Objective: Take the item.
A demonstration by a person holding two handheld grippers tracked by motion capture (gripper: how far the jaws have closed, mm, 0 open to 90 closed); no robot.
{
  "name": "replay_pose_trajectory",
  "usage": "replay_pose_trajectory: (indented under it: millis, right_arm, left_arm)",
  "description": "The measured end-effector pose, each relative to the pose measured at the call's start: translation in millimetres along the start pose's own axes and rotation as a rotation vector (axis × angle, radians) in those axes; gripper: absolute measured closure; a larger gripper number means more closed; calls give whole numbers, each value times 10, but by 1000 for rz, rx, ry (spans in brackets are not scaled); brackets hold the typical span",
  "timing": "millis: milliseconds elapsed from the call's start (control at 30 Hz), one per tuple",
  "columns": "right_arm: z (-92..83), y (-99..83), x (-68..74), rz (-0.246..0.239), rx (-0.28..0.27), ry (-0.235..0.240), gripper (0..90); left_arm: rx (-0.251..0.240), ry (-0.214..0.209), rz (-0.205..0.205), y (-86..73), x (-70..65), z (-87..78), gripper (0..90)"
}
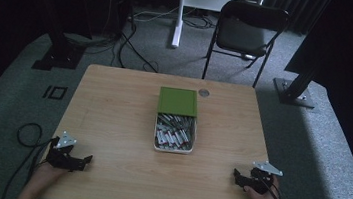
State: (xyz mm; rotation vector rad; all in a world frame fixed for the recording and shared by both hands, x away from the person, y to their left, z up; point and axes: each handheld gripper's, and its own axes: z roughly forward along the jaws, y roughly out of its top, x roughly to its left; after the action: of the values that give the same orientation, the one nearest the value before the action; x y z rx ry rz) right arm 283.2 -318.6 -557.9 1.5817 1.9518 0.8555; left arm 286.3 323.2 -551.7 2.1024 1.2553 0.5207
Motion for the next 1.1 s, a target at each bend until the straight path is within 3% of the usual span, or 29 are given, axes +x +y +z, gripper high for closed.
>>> replay_pose_trajectory:
  millis: [1100]
  right_arm:
    - [-10,83,54,14,-13,-14,142]
  left_arm:
    - [1,-4,4,-4,4,-5,14]
